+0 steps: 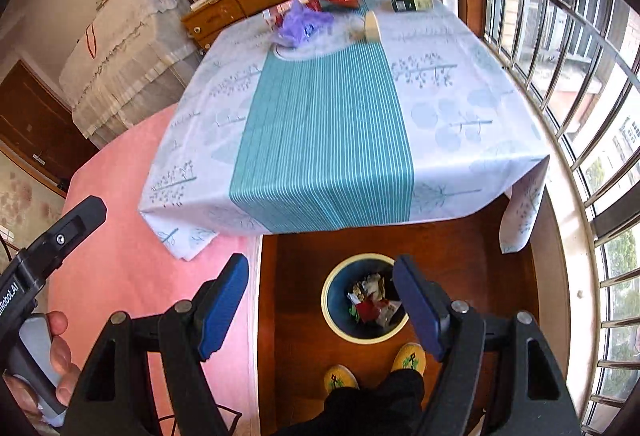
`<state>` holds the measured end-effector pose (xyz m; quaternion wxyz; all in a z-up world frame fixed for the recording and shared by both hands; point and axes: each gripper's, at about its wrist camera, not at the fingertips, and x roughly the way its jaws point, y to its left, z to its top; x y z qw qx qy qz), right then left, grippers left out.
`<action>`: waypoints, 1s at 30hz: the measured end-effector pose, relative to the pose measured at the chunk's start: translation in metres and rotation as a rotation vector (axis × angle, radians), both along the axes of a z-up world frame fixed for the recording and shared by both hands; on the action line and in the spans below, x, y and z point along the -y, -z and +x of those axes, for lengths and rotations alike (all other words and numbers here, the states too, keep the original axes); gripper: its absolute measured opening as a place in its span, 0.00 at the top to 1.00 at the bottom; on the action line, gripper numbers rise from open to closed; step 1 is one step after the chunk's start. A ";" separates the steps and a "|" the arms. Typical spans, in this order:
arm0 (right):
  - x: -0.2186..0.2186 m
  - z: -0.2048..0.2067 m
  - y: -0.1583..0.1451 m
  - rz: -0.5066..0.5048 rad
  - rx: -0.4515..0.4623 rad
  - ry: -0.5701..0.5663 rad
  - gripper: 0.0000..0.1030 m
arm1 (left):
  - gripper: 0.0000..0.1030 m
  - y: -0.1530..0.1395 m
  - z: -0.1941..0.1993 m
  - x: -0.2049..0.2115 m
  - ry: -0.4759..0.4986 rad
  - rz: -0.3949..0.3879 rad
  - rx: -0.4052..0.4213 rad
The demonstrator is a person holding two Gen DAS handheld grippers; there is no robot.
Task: Collect trash
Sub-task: 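Move both tools back toward the remaining trash on the table, then grasp the beige soap bar with the right tool while the left tool grasps the purple plastic bag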
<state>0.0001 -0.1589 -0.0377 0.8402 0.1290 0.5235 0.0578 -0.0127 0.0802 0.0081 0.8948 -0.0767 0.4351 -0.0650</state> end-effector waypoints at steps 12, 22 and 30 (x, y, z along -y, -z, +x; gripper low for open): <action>-0.022 0.026 -0.071 -0.133 0.184 -0.028 0.27 | 0.09 -0.045 0.041 -0.010 0.016 -0.035 0.066; 0.017 0.114 -0.048 -0.167 0.152 -0.014 0.27 | 0.09 -0.029 0.122 0.011 -0.012 0.003 0.015; 0.066 0.234 0.002 -0.102 0.055 -0.081 0.39 | 0.09 0.006 0.242 0.061 -0.056 0.101 -0.066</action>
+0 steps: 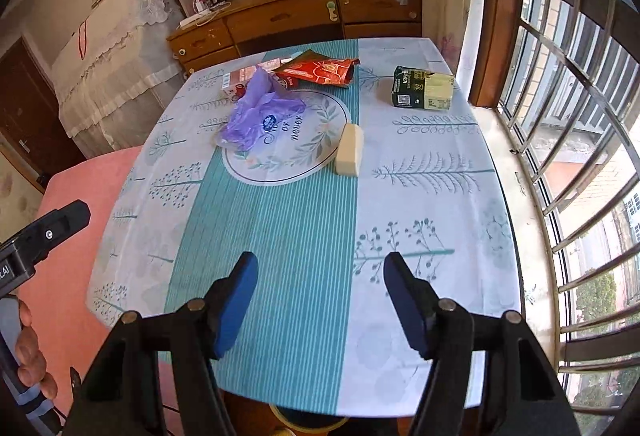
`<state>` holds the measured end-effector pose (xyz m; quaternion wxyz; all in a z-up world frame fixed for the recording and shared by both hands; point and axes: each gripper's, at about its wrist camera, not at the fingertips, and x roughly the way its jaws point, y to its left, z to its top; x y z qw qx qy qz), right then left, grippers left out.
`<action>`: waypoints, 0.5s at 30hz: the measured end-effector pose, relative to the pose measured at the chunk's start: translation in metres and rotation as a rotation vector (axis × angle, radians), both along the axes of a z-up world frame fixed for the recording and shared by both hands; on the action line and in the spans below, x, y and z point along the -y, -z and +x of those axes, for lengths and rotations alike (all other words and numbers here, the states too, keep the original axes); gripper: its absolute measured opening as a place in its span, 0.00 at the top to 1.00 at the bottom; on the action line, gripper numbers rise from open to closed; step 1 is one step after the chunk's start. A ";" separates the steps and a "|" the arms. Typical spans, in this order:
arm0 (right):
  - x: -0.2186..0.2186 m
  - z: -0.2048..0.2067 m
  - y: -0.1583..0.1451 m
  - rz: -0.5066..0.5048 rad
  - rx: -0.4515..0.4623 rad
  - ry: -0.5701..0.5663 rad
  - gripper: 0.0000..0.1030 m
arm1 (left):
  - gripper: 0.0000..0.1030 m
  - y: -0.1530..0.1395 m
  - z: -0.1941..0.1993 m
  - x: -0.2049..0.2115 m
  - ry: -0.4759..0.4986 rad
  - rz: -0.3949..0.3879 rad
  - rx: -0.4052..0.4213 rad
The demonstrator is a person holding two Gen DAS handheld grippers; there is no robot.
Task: Collect trash
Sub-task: 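Grasp the beige soap bar with the right tool while the left tool grasps the purple plastic bag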
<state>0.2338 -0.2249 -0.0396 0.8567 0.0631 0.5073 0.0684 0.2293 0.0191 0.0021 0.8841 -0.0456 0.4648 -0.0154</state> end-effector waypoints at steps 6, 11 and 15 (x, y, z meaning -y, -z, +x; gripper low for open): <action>0.014 0.081 0.041 0.041 -0.092 -0.080 0.42 | 0.09 0.027 0.091 0.040 0.007 0.114 -0.041; 0.011 0.131 0.074 0.062 -0.154 -0.138 0.48 | 0.09 0.055 0.148 0.047 -0.028 0.147 -0.116; 0.007 0.157 0.096 0.079 -0.203 -0.161 0.54 | 0.09 0.077 0.179 0.042 -0.063 0.153 -0.175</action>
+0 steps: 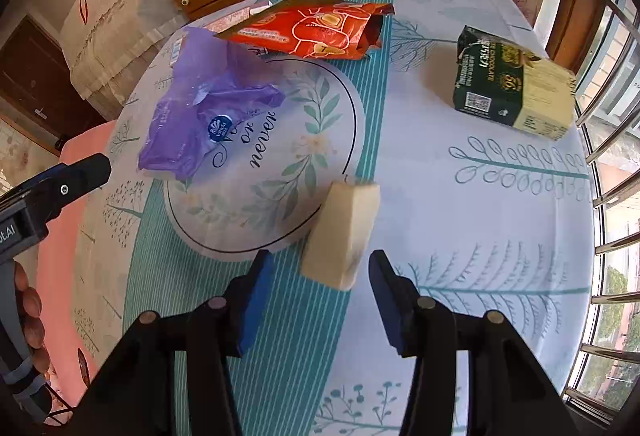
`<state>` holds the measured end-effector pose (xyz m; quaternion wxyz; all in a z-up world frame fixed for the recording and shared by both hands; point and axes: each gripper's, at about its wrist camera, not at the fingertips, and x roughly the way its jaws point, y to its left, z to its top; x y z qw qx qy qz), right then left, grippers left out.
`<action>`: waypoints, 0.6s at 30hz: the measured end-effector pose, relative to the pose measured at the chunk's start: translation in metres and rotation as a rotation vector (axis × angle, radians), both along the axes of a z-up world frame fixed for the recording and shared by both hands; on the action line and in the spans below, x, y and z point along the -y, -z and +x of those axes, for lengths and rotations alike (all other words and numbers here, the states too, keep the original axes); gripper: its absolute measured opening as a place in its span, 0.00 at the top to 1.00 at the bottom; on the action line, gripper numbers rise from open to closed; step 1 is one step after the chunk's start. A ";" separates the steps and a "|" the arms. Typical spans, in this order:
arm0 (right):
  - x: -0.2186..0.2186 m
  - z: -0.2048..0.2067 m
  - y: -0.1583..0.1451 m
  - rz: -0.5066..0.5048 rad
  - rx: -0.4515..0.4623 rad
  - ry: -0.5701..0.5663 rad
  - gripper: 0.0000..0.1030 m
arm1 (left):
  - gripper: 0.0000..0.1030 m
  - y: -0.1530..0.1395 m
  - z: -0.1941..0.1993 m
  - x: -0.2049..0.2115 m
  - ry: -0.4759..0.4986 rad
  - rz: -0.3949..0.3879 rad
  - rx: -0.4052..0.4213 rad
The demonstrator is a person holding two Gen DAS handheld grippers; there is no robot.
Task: Collect trash
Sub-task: 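Grasp the beige soap bar with the right tool while the left tool grasps the purple plastic bag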
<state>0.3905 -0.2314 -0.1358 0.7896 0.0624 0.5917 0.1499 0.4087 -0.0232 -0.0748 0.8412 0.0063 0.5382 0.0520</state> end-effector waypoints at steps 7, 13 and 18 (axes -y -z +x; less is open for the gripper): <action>0.000 0.019 0.009 0.027 0.011 -0.029 0.70 | 0.09 0.030 0.042 0.001 0.015 0.015 -0.082; 0.011 0.032 0.010 0.087 -0.006 -0.048 0.74 | 0.09 0.056 0.077 0.008 0.031 0.030 -0.152; 0.014 0.037 0.010 0.113 -0.011 -0.067 0.74 | 0.09 0.076 0.099 0.010 0.041 0.029 -0.196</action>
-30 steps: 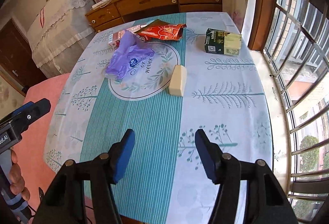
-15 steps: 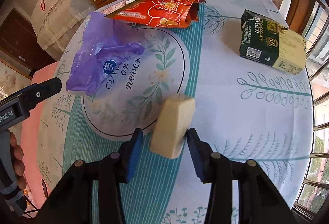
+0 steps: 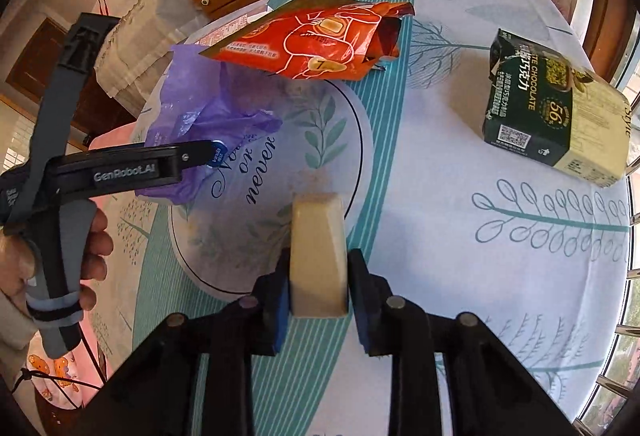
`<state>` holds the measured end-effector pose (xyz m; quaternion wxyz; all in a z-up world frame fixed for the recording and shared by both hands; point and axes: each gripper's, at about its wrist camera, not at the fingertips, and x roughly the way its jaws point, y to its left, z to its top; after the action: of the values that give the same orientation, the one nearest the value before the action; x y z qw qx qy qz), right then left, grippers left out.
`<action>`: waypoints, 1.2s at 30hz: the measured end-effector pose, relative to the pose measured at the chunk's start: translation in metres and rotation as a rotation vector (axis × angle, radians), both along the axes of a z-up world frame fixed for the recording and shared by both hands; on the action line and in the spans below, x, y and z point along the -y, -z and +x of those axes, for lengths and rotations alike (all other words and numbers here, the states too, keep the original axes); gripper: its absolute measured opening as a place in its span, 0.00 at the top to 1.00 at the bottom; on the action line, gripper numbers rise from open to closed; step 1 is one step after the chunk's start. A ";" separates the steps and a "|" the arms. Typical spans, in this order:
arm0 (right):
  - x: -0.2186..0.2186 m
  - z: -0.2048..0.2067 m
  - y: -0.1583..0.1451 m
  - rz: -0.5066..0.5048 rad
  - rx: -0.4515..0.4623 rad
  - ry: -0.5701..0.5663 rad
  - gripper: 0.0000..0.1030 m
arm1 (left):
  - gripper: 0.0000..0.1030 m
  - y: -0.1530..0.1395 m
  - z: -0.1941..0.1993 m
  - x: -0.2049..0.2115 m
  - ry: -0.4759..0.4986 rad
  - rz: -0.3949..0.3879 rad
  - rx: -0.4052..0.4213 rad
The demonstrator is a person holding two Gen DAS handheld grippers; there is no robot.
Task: Collect trash
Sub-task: 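Grasp the beige soap bar with the right tool while the left tool grasps the purple plastic bag, then carry the soap bar and purple bag in both tools over the trash bin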
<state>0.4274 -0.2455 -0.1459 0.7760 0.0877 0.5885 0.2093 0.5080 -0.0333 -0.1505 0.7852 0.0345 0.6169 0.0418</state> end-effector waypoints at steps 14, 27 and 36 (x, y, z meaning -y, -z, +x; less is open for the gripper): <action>0.004 0.003 0.001 0.014 0.017 -0.017 0.74 | 0.53 0.012 0.009 0.001 0.015 -0.071 -0.020; -0.005 -0.022 -0.004 -0.007 0.003 -0.007 0.75 | 0.86 -0.026 -0.074 0.000 0.016 -0.112 0.035; -0.028 -0.107 -0.040 -0.008 0.055 0.042 0.75 | 0.86 -0.072 -0.191 -0.012 0.059 -0.147 0.123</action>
<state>0.3204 -0.2171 -0.1060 0.7965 0.0911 0.5659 0.1926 0.3174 -0.0215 -0.0786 0.8229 -0.0077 0.5676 -0.0250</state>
